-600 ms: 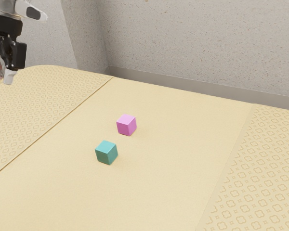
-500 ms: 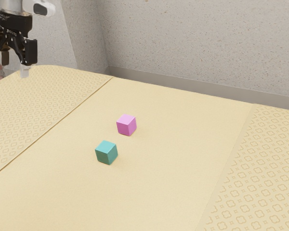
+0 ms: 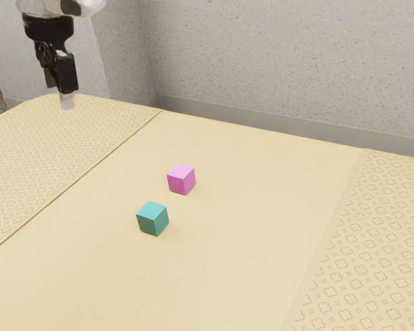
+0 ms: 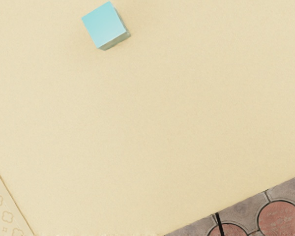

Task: Pick up the blue block with one arm, and put the blue block on the pink block with one arm

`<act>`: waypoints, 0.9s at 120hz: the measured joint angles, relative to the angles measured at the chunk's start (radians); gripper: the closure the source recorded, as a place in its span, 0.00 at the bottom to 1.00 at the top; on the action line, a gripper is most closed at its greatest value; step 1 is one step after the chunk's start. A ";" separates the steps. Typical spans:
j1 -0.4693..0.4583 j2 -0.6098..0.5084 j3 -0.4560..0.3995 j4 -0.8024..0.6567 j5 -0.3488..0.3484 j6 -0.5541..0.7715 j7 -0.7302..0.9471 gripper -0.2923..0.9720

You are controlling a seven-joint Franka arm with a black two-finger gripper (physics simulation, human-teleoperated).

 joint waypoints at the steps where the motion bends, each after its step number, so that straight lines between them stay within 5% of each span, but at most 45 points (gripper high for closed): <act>1: 0.002 -0.011 -0.001 -0.016 -0.002 0.004 0.002 0.23; 25: 0.010 -0.246 -0.034 -0.398 -0.051 0.155 0.044 0.23; 41: 0.027 -0.283 -0.028 -0.567 -0.068 0.272 0.043 0.23; 79: 0.109 -0.232 -0.024 -0.735 -0.081 0.525 -0.010 0.23; 108: 0.168 -0.060 -0.024 -0.750 -0.080 0.699 -0.076 0.23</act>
